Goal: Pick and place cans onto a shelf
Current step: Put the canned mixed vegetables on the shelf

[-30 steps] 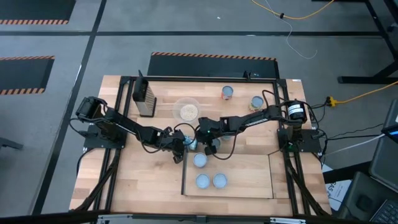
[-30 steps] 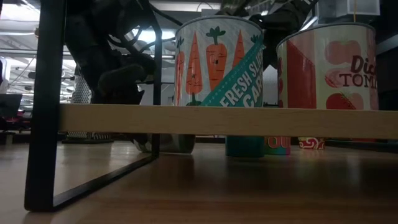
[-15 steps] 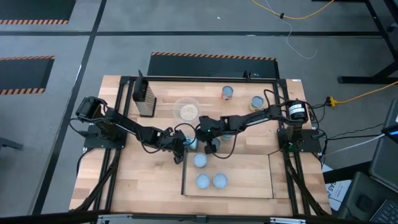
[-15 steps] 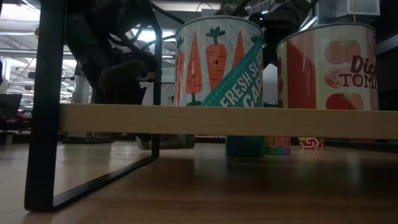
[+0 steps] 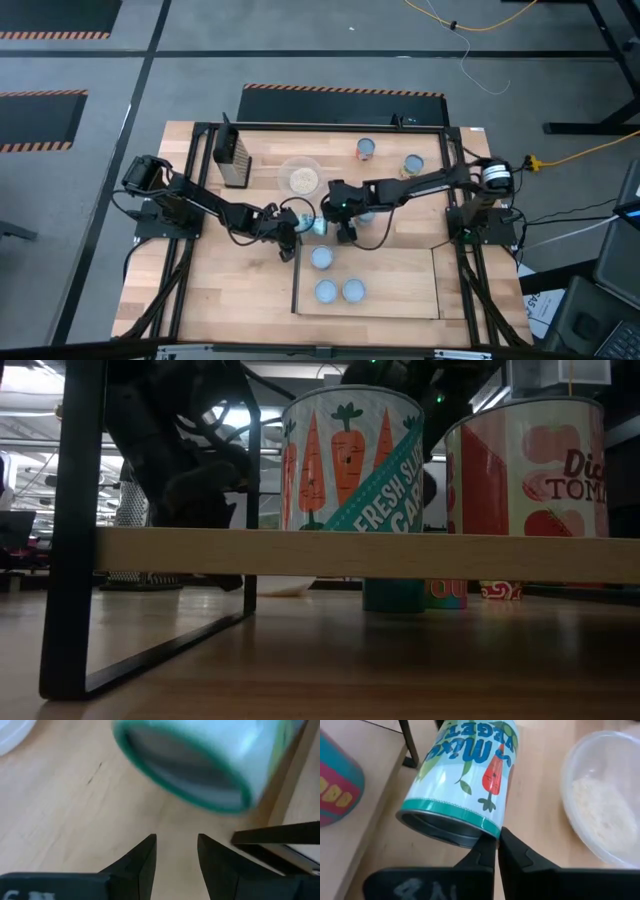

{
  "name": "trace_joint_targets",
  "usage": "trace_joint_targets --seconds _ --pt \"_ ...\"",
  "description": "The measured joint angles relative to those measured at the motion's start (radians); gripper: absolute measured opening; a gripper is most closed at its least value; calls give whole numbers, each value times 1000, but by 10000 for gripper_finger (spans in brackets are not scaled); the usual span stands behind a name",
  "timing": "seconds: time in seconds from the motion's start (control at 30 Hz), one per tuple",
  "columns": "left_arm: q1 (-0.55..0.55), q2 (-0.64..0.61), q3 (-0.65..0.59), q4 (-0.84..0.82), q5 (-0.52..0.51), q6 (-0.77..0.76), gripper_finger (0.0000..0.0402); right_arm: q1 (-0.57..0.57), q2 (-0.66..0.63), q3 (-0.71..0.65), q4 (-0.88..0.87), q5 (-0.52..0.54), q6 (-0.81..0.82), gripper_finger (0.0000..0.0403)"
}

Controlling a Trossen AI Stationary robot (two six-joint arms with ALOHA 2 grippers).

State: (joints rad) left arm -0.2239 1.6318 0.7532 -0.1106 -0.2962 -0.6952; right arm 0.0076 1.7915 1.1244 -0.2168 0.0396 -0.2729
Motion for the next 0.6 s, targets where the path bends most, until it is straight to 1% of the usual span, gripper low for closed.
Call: trace_joint_targets --seconds 0.07,0.23,0.4,0.5,0.6 --pt "-1 0 0 0 -3 0 135 -2 -30 0 -23 5 1 6" --pt "-1 0 0 -2 -9 0 135 -2 -119 1 -155 9 1 7" --pt "-1 0 0 -2 -8 18 135 -2 -225 62 -401 11 10 7" --pt "-1 0 0 2 -8 24 135 -4 -282 122 -571 11 59 8" --pt "-1 0 0 2 -8 25 135 -5 -313 195 -779 9 125 8"
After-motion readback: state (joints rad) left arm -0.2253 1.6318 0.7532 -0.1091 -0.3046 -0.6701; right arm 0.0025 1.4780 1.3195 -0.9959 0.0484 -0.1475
